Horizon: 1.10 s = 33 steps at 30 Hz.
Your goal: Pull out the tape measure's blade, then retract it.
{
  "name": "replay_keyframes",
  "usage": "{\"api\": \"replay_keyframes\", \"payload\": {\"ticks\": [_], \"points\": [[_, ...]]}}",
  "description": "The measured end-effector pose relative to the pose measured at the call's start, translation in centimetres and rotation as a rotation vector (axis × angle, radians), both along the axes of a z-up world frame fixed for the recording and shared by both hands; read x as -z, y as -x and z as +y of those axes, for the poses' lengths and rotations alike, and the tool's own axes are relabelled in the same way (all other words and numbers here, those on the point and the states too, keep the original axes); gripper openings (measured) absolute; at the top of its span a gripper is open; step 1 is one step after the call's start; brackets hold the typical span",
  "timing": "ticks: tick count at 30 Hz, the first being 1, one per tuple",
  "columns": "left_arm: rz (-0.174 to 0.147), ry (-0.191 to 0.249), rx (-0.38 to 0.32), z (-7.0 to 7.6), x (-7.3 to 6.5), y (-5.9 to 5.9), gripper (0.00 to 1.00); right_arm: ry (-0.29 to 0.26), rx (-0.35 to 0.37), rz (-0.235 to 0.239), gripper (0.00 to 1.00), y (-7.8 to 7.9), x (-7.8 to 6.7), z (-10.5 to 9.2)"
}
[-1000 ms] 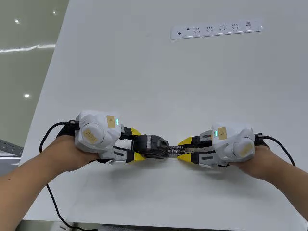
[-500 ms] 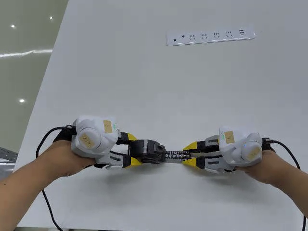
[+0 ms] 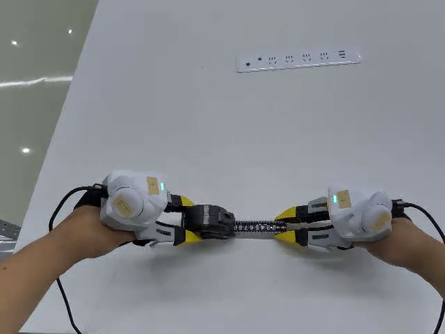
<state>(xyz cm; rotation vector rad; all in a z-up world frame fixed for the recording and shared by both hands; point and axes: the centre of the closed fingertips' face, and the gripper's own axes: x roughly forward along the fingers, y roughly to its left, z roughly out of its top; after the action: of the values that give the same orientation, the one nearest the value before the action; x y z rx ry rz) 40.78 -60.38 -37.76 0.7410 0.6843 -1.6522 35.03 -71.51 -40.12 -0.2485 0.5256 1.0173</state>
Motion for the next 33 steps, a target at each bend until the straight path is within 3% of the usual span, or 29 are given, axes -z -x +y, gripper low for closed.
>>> {"api": "replay_keyframes", "payload": {"ticks": [16,33], "points": [[0.001,0.004,0.003,-0.1,-0.1,0.1,0.29,0.030,0.011,0.021,0.12,1.5,-0.5,-3.0],[-0.002,0.001,-0.001,-0.2,0.0,0.1,0.29,0.073,0.038,0.051,0.12,3.2,-0.6,-7.4]]}}
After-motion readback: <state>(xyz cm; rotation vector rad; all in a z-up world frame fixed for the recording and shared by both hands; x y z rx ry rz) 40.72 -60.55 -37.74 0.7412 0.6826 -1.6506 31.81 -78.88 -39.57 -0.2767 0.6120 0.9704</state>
